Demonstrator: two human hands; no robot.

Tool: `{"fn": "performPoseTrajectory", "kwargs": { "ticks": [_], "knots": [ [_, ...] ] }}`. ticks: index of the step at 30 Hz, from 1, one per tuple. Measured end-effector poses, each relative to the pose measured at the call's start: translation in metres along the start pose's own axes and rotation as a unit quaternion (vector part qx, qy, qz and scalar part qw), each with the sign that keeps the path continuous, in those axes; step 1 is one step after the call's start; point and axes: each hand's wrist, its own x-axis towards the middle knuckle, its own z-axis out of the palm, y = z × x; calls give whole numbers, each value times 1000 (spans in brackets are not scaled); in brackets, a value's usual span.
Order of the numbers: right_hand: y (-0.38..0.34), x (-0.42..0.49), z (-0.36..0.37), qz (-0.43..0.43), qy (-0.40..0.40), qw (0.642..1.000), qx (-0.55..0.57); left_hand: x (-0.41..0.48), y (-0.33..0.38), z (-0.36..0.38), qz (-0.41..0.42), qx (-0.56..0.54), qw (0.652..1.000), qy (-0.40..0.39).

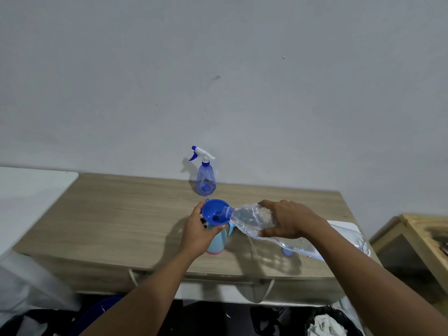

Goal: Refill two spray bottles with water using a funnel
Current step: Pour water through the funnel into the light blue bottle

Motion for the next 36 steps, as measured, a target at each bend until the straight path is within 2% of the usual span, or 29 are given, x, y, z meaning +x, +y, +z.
{"fn": "performPoseTrajectory", "kwargs": {
  "ticks": [7,12,18,21,25,28,36],
  "knots": [
    [4,-1,14,9,1,999,41,0,0,-1,8,13,1000,-3],
    [9,-2,33,18,11,987,157,0,-2,-2,4,7,1000,-2],
    [18,-7,49,19,141,917,372,0,-7,-2,-4,2,1000,-2],
    [25,-7,54,58,235,860,449,0,-6,-2,-6,3,1000,-5],
    [33,-5,55,129,335,812,460,-1,-4,-2,-2,6,1000,-4],
    [30,-2,57,162,361,788,471,-1,-5,-2,-2,10,1000,-5],
    [27,12,73,202,373,759,494,-2,-2,-2,1,9,1000,-4]
  ]
}}
